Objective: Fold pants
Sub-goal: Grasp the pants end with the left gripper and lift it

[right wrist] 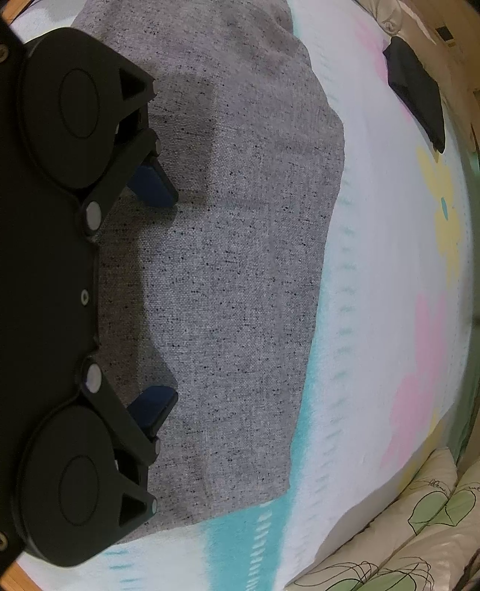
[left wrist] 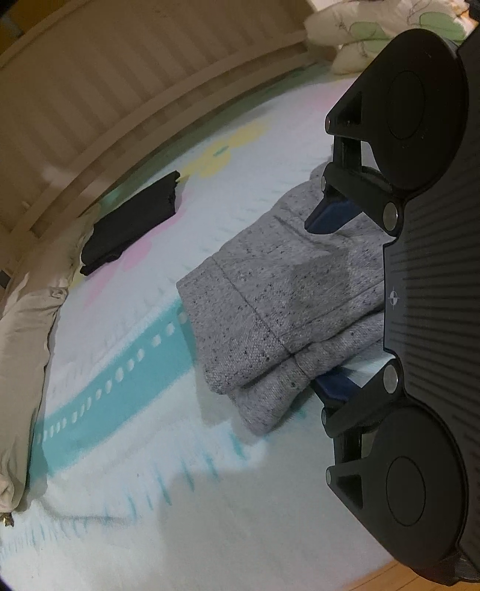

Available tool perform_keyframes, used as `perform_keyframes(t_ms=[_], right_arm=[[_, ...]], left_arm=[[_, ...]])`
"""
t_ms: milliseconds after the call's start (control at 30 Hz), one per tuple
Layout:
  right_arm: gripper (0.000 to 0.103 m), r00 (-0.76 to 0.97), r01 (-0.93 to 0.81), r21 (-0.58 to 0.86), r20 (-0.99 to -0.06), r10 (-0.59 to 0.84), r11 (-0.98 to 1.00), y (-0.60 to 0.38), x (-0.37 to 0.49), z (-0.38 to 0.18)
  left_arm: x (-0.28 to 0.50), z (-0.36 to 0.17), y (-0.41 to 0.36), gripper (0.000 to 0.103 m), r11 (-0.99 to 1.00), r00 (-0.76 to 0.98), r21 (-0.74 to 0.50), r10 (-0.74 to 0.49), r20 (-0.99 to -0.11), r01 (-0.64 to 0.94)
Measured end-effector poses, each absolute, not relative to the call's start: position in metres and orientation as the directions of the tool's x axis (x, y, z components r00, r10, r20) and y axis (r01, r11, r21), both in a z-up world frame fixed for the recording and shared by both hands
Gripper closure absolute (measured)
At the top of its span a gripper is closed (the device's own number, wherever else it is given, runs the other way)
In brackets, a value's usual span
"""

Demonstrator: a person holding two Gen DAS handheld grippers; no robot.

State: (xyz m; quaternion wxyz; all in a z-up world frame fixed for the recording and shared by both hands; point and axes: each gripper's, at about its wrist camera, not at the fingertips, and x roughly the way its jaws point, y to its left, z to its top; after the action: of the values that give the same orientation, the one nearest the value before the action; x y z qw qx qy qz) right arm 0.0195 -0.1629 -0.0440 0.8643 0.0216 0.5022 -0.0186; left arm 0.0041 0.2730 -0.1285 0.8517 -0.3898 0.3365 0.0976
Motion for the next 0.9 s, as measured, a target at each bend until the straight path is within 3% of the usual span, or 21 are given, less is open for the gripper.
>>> perform_keyframes(t_ms=[133,333,367,400,433,500,700,733,767,800,900], right_arm=[[0.000,0.490,0.080,0.015,-0.872,-0.026,0.997,-0.159,0.021,-0.043],[0.001,0.454,0.097,0.029,-0.891,-0.018,0.995,-0.161,0.025,-0.040],[0.000,0.448,0.098,0.032,-0.894,-0.015,0.995,-0.162,0.028,-0.039],[0.000,0.444,0.097,0.032,-0.896,-0.014,0.995,-0.163,0.029,-0.039],[0.000,0.443,0.097,0.031,-0.896,-0.015,0.995,-0.162,0.029,-0.039],[0.000,0.449,0.102,0.028,-0.893,-0.021,0.994,-0.161,0.029,-0.040],[0.002,0.469,0.092,0.007,-0.882,-0.038,0.996,-0.157,0.027,-0.038],[0.004,0.478,0.079,0.000,-0.877,-0.038,0.997,-0.153,0.023,-0.035],[0.013,0.500,0.055,-0.007,-0.865,-0.034,0.998,-0.149,0.021,-0.031],[0.020,0.528,0.026,-0.014,-0.849,-0.026,1.000,-0.145,0.019,-0.026],[0.019,0.619,-0.077,-0.053,-0.785,0.006,0.996,-0.120,0.012,-0.011]], left_arm=[[0.010,-0.127,0.271,0.027,0.681,0.749,-0.584,-0.079,-0.658,-0.441],[0.013,-0.134,0.282,0.027,0.595,0.769,-0.658,-0.102,-0.631,-0.462],[0.013,-0.134,0.284,0.032,0.586,0.769,-0.665,-0.108,-0.630,-0.463],[0.013,-0.134,0.285,0.054,0.585,0.762,-0.660,-0.106,-0.639,-0.472],[0.013,-0.134,0.286,0.067,0.596,0.747,-0.638,-0.092,-0.658,-0.488],[0.011,-0.135,0.286,0.077,0.594,0.748,-0.647,-0.112,-0.654,-0.478],[0.001,-0.107,0.258,0.079,0.731,0.753,-0.506,0.017,-0.657,-0.458],[0.002,-0.108,0.257,0.079,0.735,0.747,-0.496,0.021,-0.665,-0.462],[0.004,-0.112,0.257,0.079,0.734,0.729,-0.485,0.021,-0.684,-0.476],[0.005,-0.116,0.260,0.078,0.722,0.717,-0.488,0.016,-0.697,-0.490],[0.002,-0.127,0.271,0.078,0.653,0.720,-0.554,-0.019,-0.694,-0.516]])
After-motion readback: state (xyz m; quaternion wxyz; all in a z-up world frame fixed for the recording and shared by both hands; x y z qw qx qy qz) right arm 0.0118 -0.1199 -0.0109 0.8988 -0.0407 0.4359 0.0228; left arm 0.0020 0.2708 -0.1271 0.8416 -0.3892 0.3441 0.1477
